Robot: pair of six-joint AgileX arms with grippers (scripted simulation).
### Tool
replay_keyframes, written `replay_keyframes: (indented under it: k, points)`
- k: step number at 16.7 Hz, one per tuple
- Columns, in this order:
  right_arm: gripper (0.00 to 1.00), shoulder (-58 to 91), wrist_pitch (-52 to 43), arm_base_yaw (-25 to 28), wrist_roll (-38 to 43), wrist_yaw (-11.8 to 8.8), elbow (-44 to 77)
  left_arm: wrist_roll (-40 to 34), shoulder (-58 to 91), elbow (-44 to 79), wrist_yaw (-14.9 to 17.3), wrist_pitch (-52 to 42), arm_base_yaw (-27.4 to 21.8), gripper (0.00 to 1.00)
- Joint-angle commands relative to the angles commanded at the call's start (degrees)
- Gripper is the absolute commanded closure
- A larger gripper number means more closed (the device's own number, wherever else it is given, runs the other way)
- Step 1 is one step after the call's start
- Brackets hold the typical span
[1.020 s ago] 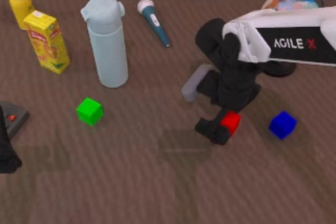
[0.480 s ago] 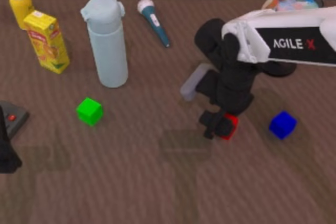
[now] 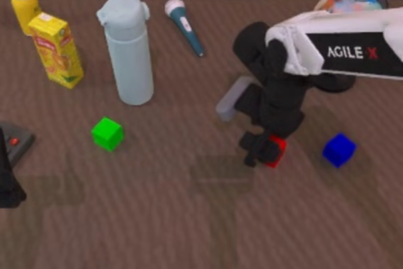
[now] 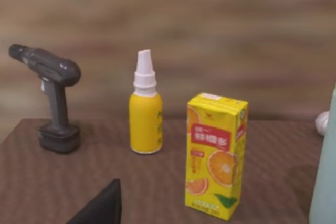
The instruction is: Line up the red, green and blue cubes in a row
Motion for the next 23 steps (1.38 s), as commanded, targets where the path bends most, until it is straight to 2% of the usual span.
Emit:
replay_keyframes:
  k: [7, 14, 17, 23]
  points:
    - [1.0, -4.6, -12.1, 0.4, -0.1, 0.0, 7.1, 0.0, 0.0, 0.0, 0.0, 0.0, 0.0, 0.0]
    - [1.0, -4.3, -13.4, 0.8, -0.5, -0.1, 8.5, 0.0, 0.0, 0.0, 0.0, 0.0, 0.0, 0.0]
    - [1.0, -0.8, -16.8, 4.8, -2.9, -0.1, 14.3, 0.0, 0.0, 0.0, 0.0, 0.0, 0.0, 0.0]
    - [1.0, 8.9, -26.8, 16.3, -9.8, -0.1, 35.8, 0.0, 0.0, 0.0, 0.0, 0.0, 0.0, 0.0]
